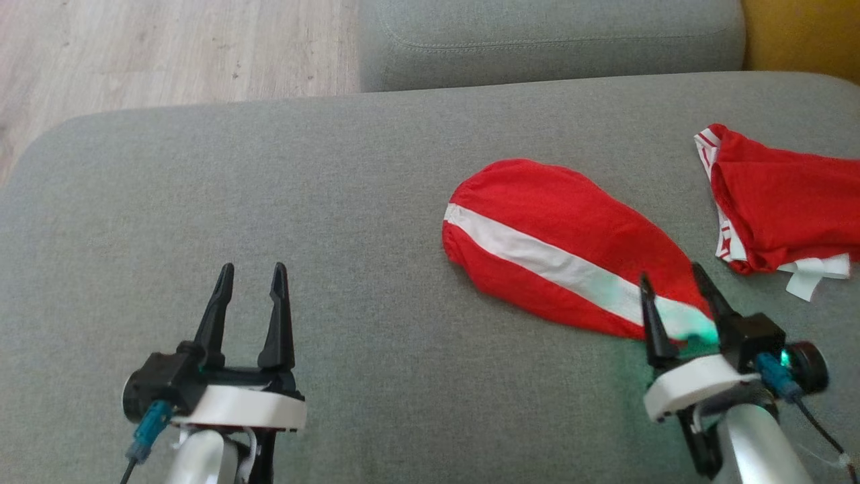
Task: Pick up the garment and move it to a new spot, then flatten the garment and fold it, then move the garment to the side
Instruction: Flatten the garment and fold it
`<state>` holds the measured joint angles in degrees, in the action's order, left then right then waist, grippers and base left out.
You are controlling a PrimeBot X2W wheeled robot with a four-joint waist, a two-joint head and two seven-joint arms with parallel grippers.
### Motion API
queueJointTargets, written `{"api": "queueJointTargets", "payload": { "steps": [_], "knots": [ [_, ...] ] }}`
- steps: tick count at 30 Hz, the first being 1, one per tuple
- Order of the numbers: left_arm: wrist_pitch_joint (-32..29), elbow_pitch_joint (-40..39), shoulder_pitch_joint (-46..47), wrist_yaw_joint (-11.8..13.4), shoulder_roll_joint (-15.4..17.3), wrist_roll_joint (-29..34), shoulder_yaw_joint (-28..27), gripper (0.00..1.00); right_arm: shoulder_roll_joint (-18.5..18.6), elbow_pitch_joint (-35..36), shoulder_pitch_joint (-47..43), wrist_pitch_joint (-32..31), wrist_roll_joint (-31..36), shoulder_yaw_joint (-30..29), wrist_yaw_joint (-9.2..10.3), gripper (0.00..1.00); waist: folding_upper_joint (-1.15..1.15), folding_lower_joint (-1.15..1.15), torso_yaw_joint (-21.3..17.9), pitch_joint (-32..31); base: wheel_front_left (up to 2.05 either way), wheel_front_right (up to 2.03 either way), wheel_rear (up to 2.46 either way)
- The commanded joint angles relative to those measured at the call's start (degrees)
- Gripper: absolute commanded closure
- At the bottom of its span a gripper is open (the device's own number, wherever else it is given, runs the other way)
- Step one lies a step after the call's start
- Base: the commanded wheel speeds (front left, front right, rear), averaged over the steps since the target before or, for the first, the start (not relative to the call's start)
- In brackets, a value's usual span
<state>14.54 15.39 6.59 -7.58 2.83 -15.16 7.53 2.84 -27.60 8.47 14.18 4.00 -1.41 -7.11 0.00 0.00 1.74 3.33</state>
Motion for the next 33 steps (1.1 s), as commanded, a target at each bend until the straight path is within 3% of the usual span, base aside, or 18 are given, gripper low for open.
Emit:
{"api": "queueJointTargets", "payload": {
  "steps": [1, 7, 13, 21, 33],
  "knots": [
    [0.46, -1.63, 1.1, 0.09, 0.09, -0.16, -1.23, 0.0, 0.12, 5.02, -0.47, 0.76, -1.88, 3.68, -0.37, 0.0, 0.0, 0.0, 0.14, -0.07, 0.0, 0.0, 0.0],
    [0.46, -1.85, 1.29, 0.09, 0.08, -0.27, -0.84, 0.0, 0.08, 11.87, -1.37, 0.8, -5.06, 8.18, -0.37, 0.0, 0.0, 0.0, 1.02, 0.22, 0.0, 0.0, 0.0],
    [0.46, -1.88, 2.23, 0.09, 0.07, -0.57, 0.41, 0.0, 0.06, 9.85, 3.22, 0.65, -6.53, 14.58, -0.37, 0.0, 0.0, 0.0, 3.31, 2.07, 0.0, 0.0, 0.0],
    [0.46, -1.37, 4.16, 0.09, 0.06, -1.79, 2.64, 0.0, 0.05, -0.87, 15.16, -3.27, -5.43, 20.16, -0.37, 0.0, 0.0, 0.0, 8.26, 5.59, 0.0, 0.0, 0.0],
    [0.46, -0.77, 5.71, 0.09, 0.05, -3.43, 5.2, 0.0, 0.04, -20.63, 28.01, -9.68, 1.38, 14.8, -0.37, 0.0, 0.0, 0.0, 13.46, 8.16, 0.0, 0.0, 0.0]
  ]
}}
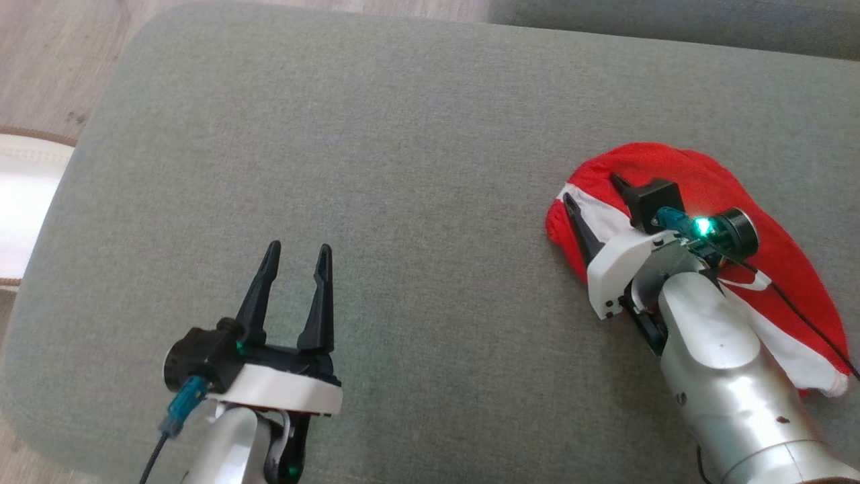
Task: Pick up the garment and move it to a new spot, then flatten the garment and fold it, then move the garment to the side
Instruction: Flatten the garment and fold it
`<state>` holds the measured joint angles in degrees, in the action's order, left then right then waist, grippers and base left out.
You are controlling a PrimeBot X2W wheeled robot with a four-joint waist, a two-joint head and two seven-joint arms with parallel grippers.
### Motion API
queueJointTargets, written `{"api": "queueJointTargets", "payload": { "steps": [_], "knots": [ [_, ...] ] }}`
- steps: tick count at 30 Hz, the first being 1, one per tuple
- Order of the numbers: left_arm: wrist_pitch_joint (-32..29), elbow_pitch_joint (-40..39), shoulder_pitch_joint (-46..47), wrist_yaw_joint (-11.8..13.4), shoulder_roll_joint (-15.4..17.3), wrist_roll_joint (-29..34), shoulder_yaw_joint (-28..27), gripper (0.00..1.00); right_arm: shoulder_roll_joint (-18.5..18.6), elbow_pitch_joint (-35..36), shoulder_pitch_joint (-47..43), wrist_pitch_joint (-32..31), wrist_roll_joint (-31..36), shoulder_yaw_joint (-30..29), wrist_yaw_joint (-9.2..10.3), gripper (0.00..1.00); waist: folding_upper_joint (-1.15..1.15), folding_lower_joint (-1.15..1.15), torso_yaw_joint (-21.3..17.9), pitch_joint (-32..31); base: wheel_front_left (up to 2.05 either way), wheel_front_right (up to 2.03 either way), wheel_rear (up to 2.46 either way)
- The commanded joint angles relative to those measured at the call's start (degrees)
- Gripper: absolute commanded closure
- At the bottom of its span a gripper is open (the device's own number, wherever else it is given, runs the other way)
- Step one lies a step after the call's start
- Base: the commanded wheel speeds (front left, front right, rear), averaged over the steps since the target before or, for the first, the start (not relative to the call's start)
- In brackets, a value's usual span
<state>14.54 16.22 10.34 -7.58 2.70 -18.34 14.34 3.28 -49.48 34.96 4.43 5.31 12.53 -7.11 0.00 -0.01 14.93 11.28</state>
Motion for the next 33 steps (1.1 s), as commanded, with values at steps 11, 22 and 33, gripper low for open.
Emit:
{"api": "queueJointTargets", "payload": {
  "steps": [11, 22, 33],
  "knots": [
    [0.46, -1.03, 1.96, 0.09, 0.18, -0.04, -1.8, 0.0, -0.4, -2.92, 3.34, 5.35, -6.79, 5.29, -0.37, 1.0, 0.0, 0.01, -0.74, -0.22, 0.0, 0.0, 0.0],
    [0.46, -0.72, 1.07, 0.09, 0.18, 1.09, -2.29, 0.0, -0.4, 6.03, -1.16, 9.03, -24.19, 22.46, -0.37, 1.0, 0.0, 0.01, -3.99, -2.84, 0.0, 0.0, 0.0],
    [0.46, -0.78, 0.36, 0.09, 0.18, 1.41, -2.69, 0.0, -0.4, 9.98, -4.69, 6.56, -35.84, 36.33, -0.37, 1.0, 0.0, 0.01, -5.57, -4.08, 0.0, 0.0, 0.0]
  ]
}}
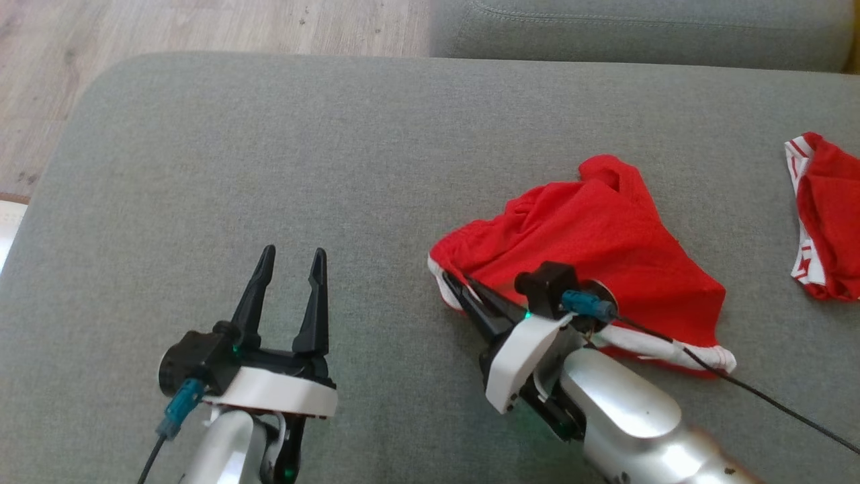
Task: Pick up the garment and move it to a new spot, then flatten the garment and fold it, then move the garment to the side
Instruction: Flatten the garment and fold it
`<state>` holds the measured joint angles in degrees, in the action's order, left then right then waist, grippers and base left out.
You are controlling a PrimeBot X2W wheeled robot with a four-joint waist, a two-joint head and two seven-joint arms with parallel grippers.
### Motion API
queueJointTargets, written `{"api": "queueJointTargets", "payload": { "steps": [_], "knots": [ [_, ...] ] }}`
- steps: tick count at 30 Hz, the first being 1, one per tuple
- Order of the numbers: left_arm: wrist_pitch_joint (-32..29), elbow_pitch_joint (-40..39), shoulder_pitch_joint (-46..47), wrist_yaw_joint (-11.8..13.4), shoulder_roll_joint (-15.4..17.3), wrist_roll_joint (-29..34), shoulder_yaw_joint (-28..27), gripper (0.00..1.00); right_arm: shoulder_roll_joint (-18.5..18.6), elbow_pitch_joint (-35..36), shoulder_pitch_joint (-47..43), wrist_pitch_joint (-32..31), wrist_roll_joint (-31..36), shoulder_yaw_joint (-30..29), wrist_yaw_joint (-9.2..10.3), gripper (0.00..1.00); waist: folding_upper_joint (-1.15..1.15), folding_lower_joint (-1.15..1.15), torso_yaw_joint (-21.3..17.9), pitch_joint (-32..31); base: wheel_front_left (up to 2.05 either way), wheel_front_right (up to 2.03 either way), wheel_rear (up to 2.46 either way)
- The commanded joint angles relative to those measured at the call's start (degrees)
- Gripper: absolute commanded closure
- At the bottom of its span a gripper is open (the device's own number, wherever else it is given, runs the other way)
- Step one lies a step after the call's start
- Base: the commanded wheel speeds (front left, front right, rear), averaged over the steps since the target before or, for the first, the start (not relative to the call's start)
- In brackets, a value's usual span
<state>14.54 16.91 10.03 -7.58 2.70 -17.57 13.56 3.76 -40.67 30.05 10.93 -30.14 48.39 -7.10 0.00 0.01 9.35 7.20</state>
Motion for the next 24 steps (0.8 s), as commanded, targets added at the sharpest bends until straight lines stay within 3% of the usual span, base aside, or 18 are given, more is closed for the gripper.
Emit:
{"api": "queueJointTargets", "payload": {
  "steps": [1, 4, 5, 6, 12, 16, 20, 24],
  "knots": [
    [0.46, -1.47, 0.63, 0.09, 0.18, 0.62, -1.93, 0.0, -0.88, 0.7, 0.24, 0.01, -0.83, 0.76, -0.39, 1.0, 0.0, -0.01, -0.01, -0.02, 0.0, 0.0, 0.0],
    [0.46, -1.42, 0.48, 0.09, 0.18, 0.57, -1.99, 0.0, -0.88, -0.48, 0.54, -0.14, -2.2, 1.52, -0.39, 1.0, 0.0, -0.01, -0.18, -0.09, 0.0, 0.0, 0.0],
    [0.46, -1.39, 0.44, 0.09, 0.18, 0.56, -2.03, 0.0, -0.88, -0.87, 0.77, -0.05, -2.38, 1.75, -0.39, 0.31, 0.0, -0.01, -0.29, -0.11, 0.0, 0.0, 0.0],
    [0.46, -1.38, 0.41, 0.09, 0.18, 0.53, -2.09, 0.0, -0.88, -1.17, 0.99, 0.16, -2.6, 1.82, -0.39, 0.0, 0.0, -0.01, -0.41, -0.15, 0.0, 0.0, 0.0],
    [0.46, -1.41, 0.1, 0.09, 0.18, 0.46, -2.62, 0.0, -0.73, -2.12, 1.73, 1.8, -3.34, 1.04, -0.39, 0.0, 0.0, -0.01, -1.84, -0.95, 0.0, 0.0, 0.0],
    [0.46, -1.37, 0.12, 0.09, 0.19, 0.68, -3.16, 0.0, 1.24, -1.07, 0.89, 2.96, -3.41, -2.15, -0.39, 0.0, 0.0, -0.01, -3.36, -1.46, 0.0, 0.0, 0.0],
    [0.46, -0.98, 0.43, 0.09, 0.75, 0.93, -3.1, 0.0, 5.06, 2.16, -1.74, 3.84, -1.86, -9.95, -0.39, 0.0, 0.0, -0.01, -5.52, -1.4, 0.0, 0.0, 0.0],
    [0.46, -0.74, 0.96, 0.09, 1.49, 0.72, -3.32, 0.0, 7.87, 8.04, -7.89, 4.03, 4.31, -23.12, -0.39, 0.0, 0.0, -0.01, -8.13, -1.07, 0.0, 0.0, 0.0]
  ]
}}
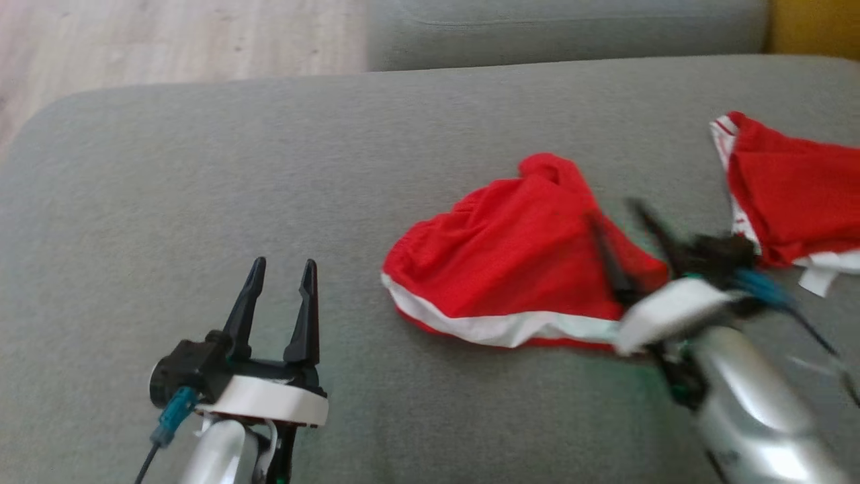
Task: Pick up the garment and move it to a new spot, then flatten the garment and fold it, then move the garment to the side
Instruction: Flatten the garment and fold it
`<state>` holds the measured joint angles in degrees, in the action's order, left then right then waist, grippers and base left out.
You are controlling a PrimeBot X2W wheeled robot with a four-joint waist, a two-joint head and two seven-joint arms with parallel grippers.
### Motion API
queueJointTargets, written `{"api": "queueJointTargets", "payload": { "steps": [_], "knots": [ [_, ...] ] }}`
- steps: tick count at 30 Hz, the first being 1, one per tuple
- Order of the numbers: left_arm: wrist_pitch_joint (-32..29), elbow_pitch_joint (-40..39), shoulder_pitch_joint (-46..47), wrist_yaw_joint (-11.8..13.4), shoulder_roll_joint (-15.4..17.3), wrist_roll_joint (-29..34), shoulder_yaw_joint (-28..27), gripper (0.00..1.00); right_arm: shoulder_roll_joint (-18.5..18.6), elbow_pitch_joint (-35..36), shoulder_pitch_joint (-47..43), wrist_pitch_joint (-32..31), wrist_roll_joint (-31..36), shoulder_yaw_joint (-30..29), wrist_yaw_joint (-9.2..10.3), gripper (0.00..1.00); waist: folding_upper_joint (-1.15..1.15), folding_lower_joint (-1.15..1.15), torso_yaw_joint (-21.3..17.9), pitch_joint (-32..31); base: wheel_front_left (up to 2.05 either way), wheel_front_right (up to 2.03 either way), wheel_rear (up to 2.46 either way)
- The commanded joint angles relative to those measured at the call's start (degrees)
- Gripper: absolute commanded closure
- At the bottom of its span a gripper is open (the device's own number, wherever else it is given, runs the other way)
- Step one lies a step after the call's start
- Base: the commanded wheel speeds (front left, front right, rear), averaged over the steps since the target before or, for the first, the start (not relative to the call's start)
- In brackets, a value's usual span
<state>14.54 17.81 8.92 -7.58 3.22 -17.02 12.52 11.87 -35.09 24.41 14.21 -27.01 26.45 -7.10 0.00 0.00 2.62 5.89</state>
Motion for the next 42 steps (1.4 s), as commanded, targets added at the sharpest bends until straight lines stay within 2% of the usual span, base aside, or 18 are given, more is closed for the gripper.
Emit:
{"api": "queueJointTargets", "payload": {
  "steps": [1, 3, 4, 7, 11, 19, 30, 42],
  "knots": [
    [0.46, -1.64, 2.16, 0.09, 1.08, 0.11, -2.42, 0.0, -0.3, 4.12, -4.55, 0.76, 3.04, -4.68, -0.39, 0.0, 0.0, 0.0, -2.07, 0.3, 0.0, 0.0, 0.0],
    [0.46, -1.58, 2.28, 0.09, 1.18, -0.04, -2.67, 0.0, -0.98, 7.06, -9.26, 0.76, 7.52, -10.67, -0.39, 0.0, 0.0, 0.0, -3.19, 0.4, 0.0, 0.0, 0.0],
    [0.46, -1.58, 2.28, 0.09, 1.18, -0.04, -2.67, 0.0, -0.98, 7.06, -9.26, 0.76, 7.52, -10.67, -0.39, 0.0, 0.0, 0.0, -3.19, 0.4, 0.0, 0.0, 0.0],
    [0.46, -1.59, 2.35, 0.09, 1.16, -0.22, -2.97, 0.0, -4.19, 10.62, -15.22, 0.77, 11.3, -16.75, -0.39, 0.0, 0.0, 0.0, -4.58, 0.65, 0.0, 0.0, 0.0],
    [0.46, -1.4, 2.39, 0.09, 1.03, -0.32, -2.69, 0.0, -6.93, 12.73, -19.59, 0.78, 13.73, -19.83, -0.39, 0.0, 0.0, 0.0, -5.54, 0.92, 0.0, 0.0, 0.0],
    [0.46, -1.22, 2.42, 0.09, 0.85, -0.5, -2.21, 0.0, -8.48, 12.36, -20.67, 0.78, 14.75, -19.53, -0.39, 0.0, 0.0, 0.0, -5.83, 1.05, 0.0, 0.0, 0.0],
    [0.46, -1.11, 2.65, 0.09, 0.82, -0.57, -1.48, 0.0, -8.85, 7.14, -18.98, -0.19, 13.99, -18.78, -0.39, 0.0, 0.0, 0.0, -4.34, 1.68, 0.0, 0.0, 0.0],
    [0.46, -0.57, 2.88, 0.09, 0.9, -0.55, -1.43, 0.0, -8.96, 5.7, -17.69, 0.23, 13.4, -17.2, -0.39, 0.0, 0.0, 0.0, -3.62, 1.95, 0.0, 0.0, 0.0]
  ]
}}
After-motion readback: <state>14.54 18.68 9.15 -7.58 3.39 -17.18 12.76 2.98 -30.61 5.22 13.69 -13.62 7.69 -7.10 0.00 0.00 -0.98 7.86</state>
